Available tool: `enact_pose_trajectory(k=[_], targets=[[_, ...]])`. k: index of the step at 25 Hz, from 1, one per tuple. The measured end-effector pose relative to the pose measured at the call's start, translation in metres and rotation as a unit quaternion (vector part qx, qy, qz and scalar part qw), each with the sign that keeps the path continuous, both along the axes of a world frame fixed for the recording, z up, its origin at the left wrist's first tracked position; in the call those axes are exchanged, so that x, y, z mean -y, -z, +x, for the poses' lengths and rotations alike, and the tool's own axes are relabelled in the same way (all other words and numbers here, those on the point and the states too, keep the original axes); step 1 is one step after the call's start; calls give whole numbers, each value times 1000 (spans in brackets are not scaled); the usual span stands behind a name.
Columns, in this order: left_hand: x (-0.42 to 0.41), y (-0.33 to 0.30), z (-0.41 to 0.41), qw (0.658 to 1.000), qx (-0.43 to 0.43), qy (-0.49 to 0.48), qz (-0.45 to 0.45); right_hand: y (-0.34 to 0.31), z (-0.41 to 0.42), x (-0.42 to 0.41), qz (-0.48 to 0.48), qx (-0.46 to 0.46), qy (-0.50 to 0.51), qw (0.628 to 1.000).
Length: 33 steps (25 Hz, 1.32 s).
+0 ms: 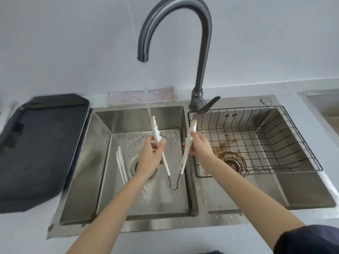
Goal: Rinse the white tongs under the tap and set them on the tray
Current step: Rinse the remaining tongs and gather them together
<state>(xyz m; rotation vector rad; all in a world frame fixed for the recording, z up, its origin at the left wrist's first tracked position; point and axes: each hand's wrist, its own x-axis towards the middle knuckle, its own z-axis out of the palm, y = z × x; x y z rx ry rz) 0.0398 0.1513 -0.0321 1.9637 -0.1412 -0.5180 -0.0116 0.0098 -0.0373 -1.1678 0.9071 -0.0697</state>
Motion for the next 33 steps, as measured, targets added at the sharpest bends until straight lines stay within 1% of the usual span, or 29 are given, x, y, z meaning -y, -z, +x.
enact_pose_trajectory(k=[3,7,12,15,18,20,22,24,26,27,29,33], targets=[[-23,-2,16,1000,20,-5,-4,9,22,-16,83,21,9,996],[-54,-3,50,999,44,-2,14,21,64,-46,143,20,16,989],[-69,0,86,997,72,-8,41,31,110,-63,182,7,14,983],[-72,3,100,995,80,-11,66,38,126,-67,201,-12,31,979],[-73,8,103,995,72,-19,66,46,133,-70,206,-31,37,977],[-74,13,102,996,56,-31,54,50,134,-69,219,-36,40,974],[-77,18,101,998,13,-53,26,51,134,-67,249,-23,58,966],[-81,25,98,994,-71,-83,-22,49,134,-64,280,0,84,956],[-83,31,94,981,-150,-106,-58,44,134,-61,280,7,86,956],[-83,33,91,976,-174,-111,-63,41,135,-60,275,7,80,958],[-82,36,87,971,-199,-114,-68,31,138,-60,269,5,74,960],[-79,40,83,963,-228,-106,-98,13,144,-60,217,-24,63,974]])
